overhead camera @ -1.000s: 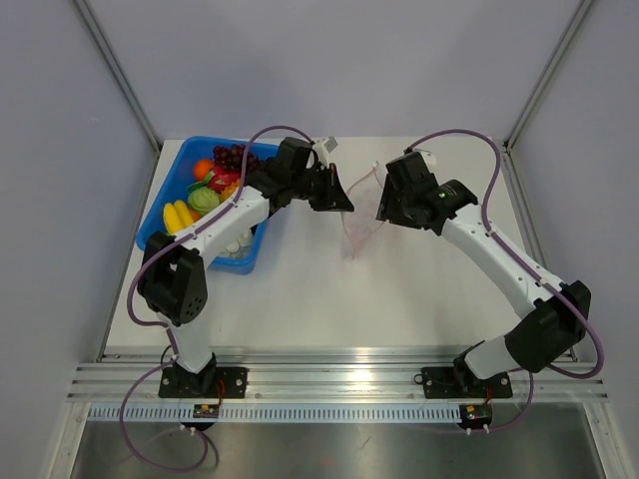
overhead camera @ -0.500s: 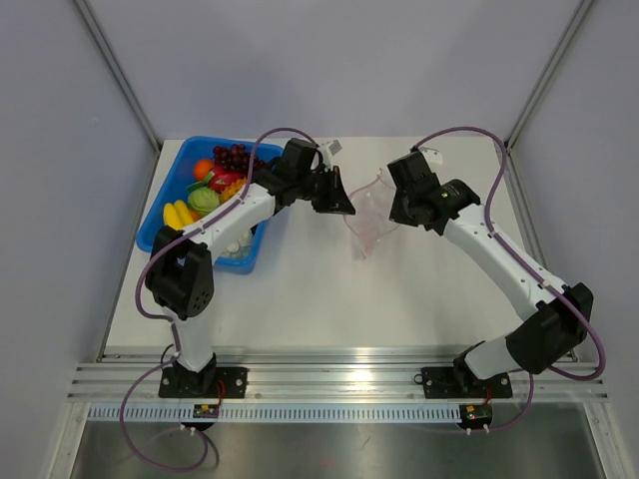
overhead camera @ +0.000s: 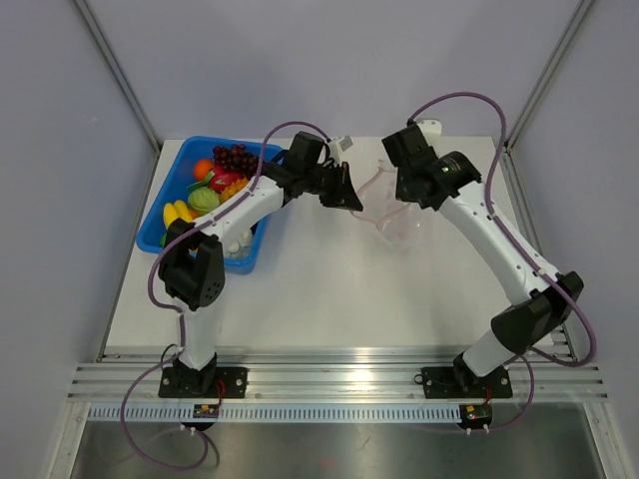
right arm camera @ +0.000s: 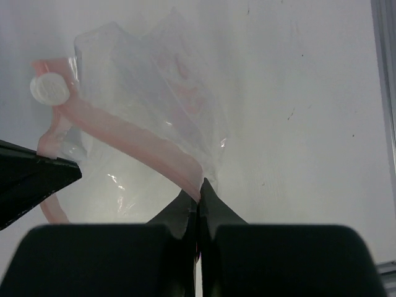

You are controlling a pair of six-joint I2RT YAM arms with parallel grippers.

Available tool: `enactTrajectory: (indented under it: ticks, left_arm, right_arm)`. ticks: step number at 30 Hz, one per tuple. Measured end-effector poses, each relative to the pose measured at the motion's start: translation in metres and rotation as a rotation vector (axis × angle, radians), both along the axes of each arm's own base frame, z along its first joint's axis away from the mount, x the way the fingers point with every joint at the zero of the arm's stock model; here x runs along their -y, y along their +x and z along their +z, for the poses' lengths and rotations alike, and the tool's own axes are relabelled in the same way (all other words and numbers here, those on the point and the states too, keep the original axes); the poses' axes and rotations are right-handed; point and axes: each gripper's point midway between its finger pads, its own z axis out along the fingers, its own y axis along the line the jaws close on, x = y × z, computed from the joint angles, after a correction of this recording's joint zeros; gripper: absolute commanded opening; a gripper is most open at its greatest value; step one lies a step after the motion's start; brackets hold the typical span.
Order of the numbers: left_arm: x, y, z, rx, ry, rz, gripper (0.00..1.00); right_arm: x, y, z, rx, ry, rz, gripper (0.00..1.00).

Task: Place the food in the zip-top bag and seal the zipper
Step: Open the zipper of the food storage bag at the center of the board.

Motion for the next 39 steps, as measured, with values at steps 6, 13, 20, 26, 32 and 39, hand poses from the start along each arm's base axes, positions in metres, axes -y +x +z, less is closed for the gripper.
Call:
enactTrajectory:
  ticks: [6, 13, 20, 26, 32, 39]
  left_arm:
    - [-0.006, 0.001, -0.057, -0.095, 0.095, -0.017, 0.0]
    - [-0.03, 0.007, -0.074, -0.122, 0.147, 0.005, 0.62]
    - [-0.061, 0.012, -0.09, -0.155, 0.214, 0.051, 0.71]
    - [-0.072, 0.0, -0.064, -0.115, 0.229, 0.061, 0.67]
    - [-0.089, 0.005, -0.012, -0.01, 0.179, 0.103, 0.66]
    - [-0.11, 0.017, -0.002, -0.002, 0.173, 0.158, 0.64]
  right_arm:
    - [-0.017, -0.001, -0.066, -0.168, -0.105, 0.039, 0.0]
    - [-0.036, -0.004, -0.093, -0.236, -0.073, 0.081, 0.0]
    - [-0.063, 0.013, -0.096, -0.24, -0.04, 0.113, 0.0]
    - [-0.067, 0.013, -0.105, -0.265, -0.041, 0.12, 0.0]
    - [-0.079, 0.024, -0.1, -0.252, -0.016, 0.129, 0.0]
    - [-0.094, 0.039, -0.118, -0.285, -0.013, 0.14, 0.0]
